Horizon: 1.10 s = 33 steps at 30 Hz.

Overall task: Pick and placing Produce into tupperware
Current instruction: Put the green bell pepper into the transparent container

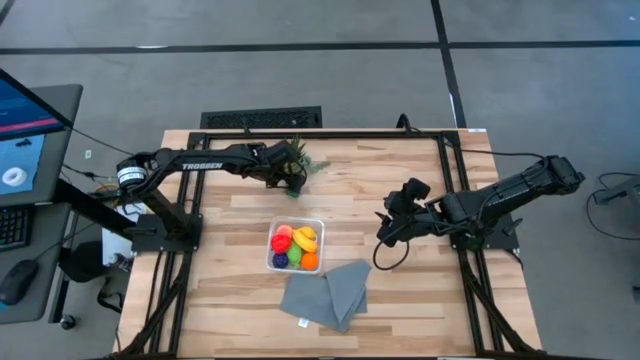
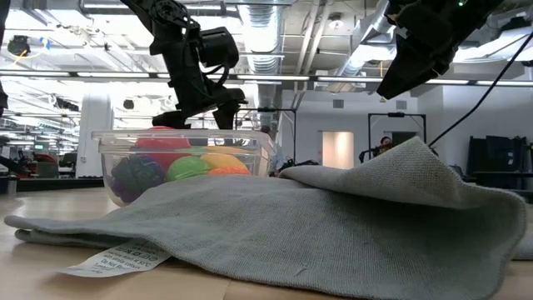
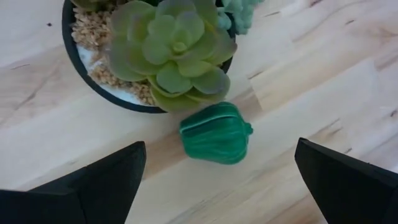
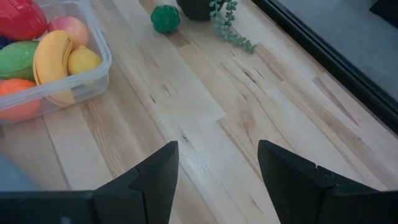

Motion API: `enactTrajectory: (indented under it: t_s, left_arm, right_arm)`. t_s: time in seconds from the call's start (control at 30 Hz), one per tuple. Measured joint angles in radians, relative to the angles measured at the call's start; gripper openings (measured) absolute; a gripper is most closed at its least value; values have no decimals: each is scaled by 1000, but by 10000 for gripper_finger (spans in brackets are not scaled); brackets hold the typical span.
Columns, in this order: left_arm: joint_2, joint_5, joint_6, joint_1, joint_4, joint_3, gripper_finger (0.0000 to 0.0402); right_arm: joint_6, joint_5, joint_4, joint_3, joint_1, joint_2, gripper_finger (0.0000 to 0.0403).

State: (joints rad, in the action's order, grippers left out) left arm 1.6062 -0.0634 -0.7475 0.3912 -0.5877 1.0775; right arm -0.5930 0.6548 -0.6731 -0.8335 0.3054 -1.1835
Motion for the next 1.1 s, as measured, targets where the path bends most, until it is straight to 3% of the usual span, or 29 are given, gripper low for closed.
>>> enactTrajectory:
  t_s: [0.43,1.1]
  left_arm:
    - [92,34,-23,-7,9,-2,400]
    - [137,40,-8,-3,98,-2,400]
  right_arm:
    - [17,0,-7,0,0,1,245]
    - [17,-1,-5,0,0,0,245]
